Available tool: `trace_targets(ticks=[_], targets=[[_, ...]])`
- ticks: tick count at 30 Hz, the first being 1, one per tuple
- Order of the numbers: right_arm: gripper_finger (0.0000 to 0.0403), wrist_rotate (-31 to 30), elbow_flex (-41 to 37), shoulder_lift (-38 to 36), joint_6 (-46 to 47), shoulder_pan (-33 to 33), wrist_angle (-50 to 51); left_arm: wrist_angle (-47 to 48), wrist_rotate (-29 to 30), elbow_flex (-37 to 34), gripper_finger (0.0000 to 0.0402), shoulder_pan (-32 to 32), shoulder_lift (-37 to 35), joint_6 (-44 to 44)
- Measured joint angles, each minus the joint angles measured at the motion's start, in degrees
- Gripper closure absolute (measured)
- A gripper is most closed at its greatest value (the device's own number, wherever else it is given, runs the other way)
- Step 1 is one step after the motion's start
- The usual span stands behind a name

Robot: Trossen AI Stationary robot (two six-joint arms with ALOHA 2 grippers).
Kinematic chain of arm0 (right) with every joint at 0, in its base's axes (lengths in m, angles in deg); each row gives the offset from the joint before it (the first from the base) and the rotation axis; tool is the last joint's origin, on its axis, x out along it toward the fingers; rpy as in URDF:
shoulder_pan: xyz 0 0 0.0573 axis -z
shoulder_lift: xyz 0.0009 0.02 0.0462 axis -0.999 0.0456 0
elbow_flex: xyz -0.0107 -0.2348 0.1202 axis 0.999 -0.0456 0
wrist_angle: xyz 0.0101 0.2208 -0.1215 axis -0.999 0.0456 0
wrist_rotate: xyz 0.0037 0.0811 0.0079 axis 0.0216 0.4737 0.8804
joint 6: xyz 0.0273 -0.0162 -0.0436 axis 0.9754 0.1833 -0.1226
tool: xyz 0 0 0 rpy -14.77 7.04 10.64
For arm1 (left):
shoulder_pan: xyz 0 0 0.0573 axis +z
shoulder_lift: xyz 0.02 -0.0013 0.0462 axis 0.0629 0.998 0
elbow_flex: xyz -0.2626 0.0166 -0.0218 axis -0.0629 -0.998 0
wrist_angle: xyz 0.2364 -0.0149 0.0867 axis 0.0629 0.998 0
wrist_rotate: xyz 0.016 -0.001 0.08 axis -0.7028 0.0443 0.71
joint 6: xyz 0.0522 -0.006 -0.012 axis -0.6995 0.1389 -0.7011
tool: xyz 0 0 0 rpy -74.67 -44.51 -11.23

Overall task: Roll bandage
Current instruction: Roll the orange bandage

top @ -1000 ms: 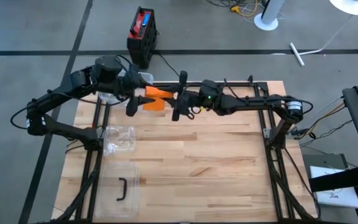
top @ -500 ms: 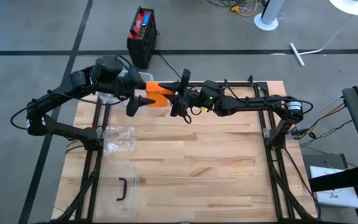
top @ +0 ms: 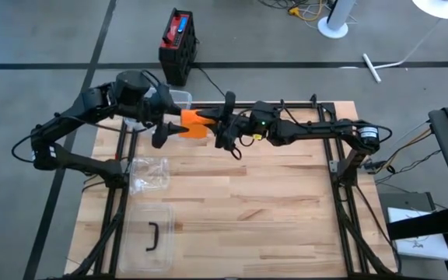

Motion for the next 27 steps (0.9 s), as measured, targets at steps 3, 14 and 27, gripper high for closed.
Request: trace_targets(ticks=[3,14,27], targets=[[0.0321,1.4,0.0,0.0,-1.5,0.0,0.4,0.8,0.0,0.0,0.0154,0.0,-0.6,-2.0],[0.0321,2.3,-0.1,0.0,-5.2,0.1,0.4,-3.4,-2.2,0.0,0.0122,0.0,-1.8,-1.3],[0.0321,1.0,-0.1,0.0,-5.2,0.1,-0.6,-5.6,-1.8,-0.1,0.0183,0.1,0.8,1.4]])
